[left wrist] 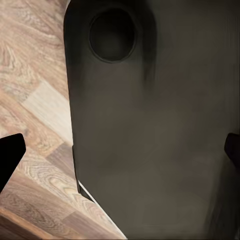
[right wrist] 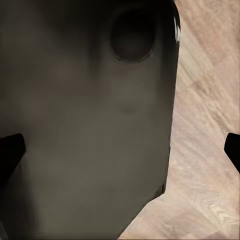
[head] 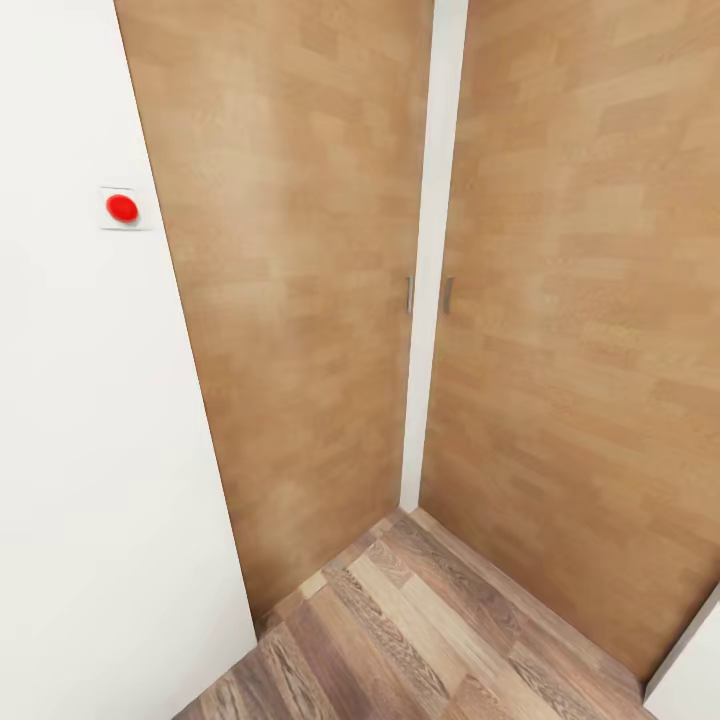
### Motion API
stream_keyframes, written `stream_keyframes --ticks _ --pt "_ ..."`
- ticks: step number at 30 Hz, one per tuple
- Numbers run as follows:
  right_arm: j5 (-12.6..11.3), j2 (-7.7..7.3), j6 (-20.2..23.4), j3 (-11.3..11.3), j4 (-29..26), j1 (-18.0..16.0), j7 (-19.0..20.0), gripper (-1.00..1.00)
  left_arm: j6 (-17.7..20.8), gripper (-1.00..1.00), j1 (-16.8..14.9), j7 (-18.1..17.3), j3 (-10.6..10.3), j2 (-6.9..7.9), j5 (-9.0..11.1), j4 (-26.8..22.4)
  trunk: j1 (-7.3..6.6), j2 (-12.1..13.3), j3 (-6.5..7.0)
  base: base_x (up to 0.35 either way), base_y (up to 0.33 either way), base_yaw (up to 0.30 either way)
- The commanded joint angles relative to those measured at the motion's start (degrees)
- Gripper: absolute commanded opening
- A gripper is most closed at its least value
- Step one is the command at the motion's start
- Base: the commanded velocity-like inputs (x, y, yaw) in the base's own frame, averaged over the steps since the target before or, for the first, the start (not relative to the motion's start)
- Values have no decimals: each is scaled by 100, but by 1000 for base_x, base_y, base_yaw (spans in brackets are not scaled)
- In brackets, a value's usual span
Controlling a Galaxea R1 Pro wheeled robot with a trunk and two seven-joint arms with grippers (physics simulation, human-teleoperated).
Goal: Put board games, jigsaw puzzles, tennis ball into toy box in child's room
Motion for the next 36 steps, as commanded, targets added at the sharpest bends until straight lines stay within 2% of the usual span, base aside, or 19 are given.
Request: stream_keyframes --ticks 1,7,14,21,36 --pt "0 0 0 0 0 -1 0 100 0 100 -1 0 0 0 0 0 0 -1 -3 0 0 0" --pt "15 41 20 27 5 -10 15 100 -26 100 11 -9 9 -44 9 -18 0 -1 -3 0 0 0" --pt "-42 239 -41 1 -22 -10 16 100 -26 100 10 -7 13 -61 9 -38 0 -1 -3 0 0 0" --pt "17 257 -56 15 -26 -10 17 100 -26 100 8 -6 9 -53 9 -43 0 -1 -3 0 0 0" --pt "-27 275 -87 5 -27 -10 20 100 -26 100 10 -5 9 -54 9 -44 0 -1 -3 0 0 -1"
